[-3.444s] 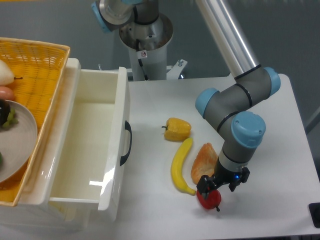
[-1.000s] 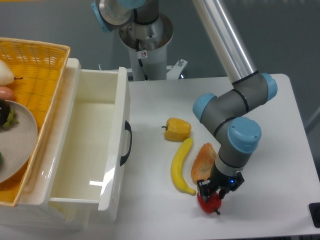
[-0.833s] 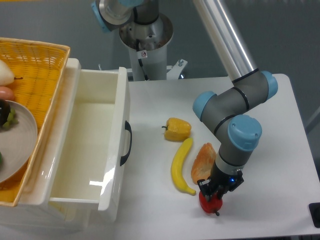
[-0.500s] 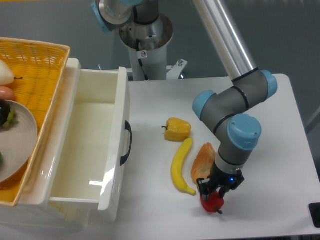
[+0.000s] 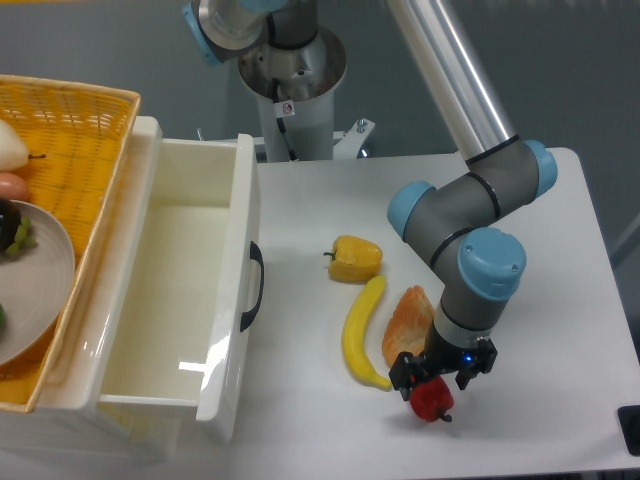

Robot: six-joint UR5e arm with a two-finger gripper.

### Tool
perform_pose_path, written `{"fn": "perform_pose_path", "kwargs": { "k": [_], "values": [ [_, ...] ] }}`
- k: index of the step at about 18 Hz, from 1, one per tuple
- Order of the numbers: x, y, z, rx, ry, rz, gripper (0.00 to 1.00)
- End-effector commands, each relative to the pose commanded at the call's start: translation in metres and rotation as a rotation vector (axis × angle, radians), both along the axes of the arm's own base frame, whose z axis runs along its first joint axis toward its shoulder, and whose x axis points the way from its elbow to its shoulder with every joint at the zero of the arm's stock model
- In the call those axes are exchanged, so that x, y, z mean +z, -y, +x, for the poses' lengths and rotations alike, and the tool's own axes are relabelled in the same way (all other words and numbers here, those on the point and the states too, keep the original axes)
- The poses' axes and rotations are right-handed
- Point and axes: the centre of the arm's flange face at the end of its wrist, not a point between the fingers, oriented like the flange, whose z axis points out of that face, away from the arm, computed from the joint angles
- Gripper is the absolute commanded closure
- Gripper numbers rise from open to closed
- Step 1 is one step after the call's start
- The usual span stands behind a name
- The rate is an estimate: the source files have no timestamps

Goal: Pick up the red pepper
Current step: 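Close the gripper on the red pepper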

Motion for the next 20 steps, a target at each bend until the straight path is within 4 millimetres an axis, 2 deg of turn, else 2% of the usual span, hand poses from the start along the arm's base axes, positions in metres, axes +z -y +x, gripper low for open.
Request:
{"fn": "perform_pose_path", "kwargs": {
  "k": [9,20],
  "values": [
    [-0.02,-0.007,-0.01,-0.002,0.006,-0.011,0.0],
    [-0.028,-0.008,-0.007,-0.007,0.01,-0.023,0.0]
  ]
}}
